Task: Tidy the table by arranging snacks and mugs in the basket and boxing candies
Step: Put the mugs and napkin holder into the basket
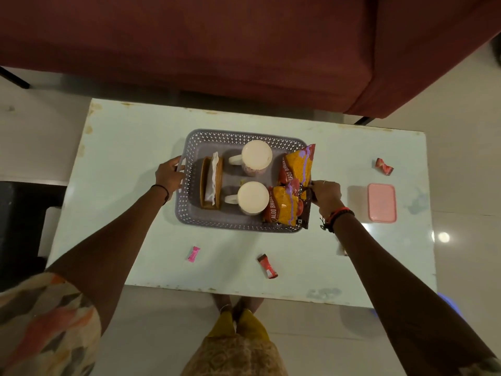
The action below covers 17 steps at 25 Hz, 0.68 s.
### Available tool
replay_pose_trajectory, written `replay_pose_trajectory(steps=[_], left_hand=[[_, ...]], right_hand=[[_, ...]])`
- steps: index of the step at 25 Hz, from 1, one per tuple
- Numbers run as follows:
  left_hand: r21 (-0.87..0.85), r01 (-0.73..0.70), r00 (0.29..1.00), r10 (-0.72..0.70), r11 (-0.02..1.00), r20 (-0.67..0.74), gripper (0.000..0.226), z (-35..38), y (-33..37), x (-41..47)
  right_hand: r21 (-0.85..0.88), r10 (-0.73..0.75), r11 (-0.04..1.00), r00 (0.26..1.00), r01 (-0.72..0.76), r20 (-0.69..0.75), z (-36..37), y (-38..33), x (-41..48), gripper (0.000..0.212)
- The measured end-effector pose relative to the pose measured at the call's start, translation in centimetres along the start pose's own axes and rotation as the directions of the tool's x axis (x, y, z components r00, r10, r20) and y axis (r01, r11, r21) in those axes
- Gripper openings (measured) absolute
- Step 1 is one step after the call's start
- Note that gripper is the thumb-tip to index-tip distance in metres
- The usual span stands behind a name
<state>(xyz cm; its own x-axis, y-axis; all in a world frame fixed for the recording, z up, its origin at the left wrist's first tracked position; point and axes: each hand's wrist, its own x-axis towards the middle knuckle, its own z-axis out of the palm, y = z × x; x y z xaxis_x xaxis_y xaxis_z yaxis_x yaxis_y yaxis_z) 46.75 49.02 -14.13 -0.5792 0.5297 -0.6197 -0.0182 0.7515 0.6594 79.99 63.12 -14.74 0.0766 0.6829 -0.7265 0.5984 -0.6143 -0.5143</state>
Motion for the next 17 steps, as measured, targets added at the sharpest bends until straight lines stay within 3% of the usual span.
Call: replay_pose_trajectory(steps=[10, 14, 17], left_hand=[[-0.041, 0.01, 1.0, -0.01, 0.999, 0.002, 0.052, 0.1, 1.6, 3.5], [0.022, -0.026, 0.999, 0.025, 0.999, 0.033, 0.05, 0.2, 1.4, 3.4], [0.161, -0.068, 0.997, 0.062, 0.985, 0.042, 0.048, 0.3, 1.5, 2.9]], right_hand=[[0.031, -0.011, 0.999, 1.0, 0.011, -0.015, 0.1, -2.3, 2.5, 0.037], [0.086, -0.002, 0.996, 0.999, -0.002, 0.047, 0.0, -2.7, 2.0, 0.037], [0.084, -0.003, 0.996, 0.998, -0.003, 0.063, 0.0, -2.5, 1.7, 0.037]])
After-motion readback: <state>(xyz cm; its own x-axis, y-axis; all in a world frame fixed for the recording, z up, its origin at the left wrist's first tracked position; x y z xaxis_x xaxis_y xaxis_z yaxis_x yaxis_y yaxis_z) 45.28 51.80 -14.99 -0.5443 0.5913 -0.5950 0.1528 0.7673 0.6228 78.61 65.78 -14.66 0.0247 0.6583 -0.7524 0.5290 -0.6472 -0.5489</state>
